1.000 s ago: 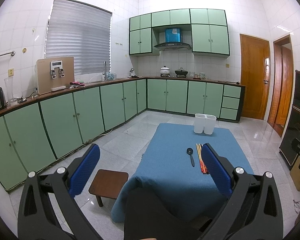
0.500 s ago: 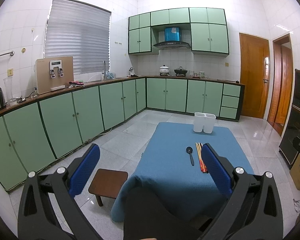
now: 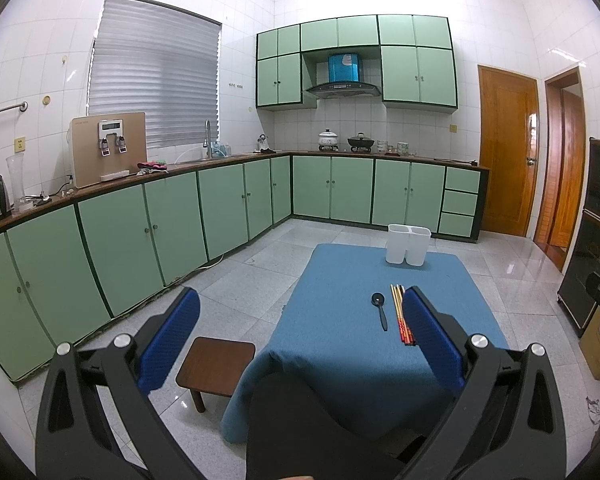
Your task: Organize utensils
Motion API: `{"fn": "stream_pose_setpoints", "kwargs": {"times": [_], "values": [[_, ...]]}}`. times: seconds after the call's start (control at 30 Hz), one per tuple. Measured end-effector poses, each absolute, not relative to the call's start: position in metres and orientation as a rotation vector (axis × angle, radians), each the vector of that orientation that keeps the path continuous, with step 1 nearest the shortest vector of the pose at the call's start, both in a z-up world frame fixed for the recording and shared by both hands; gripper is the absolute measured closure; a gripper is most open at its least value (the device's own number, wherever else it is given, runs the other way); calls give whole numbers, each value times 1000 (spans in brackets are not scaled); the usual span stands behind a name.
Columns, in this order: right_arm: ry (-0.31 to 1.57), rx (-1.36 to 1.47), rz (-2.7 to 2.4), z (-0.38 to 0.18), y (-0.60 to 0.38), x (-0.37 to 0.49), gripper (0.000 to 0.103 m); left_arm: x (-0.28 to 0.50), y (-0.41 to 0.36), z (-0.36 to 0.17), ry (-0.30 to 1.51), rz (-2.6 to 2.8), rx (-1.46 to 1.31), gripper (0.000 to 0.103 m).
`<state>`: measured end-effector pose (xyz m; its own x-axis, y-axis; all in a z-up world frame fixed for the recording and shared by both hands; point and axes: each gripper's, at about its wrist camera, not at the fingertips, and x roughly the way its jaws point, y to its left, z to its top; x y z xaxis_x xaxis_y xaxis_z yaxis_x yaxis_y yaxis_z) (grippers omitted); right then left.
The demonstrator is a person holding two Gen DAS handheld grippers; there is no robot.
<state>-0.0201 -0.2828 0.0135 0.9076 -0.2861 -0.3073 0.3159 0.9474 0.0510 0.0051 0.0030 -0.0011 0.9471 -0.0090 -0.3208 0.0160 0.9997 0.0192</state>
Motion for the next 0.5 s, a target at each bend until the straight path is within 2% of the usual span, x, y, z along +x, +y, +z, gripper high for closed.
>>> {"fn": "stream_pose_setpoints", "kwargs": {"times": [0.5], "values": [[307, 101, -312, 12, -284, -19, 6, 8, 1, -3, 340, -21, 24, 5]]}}
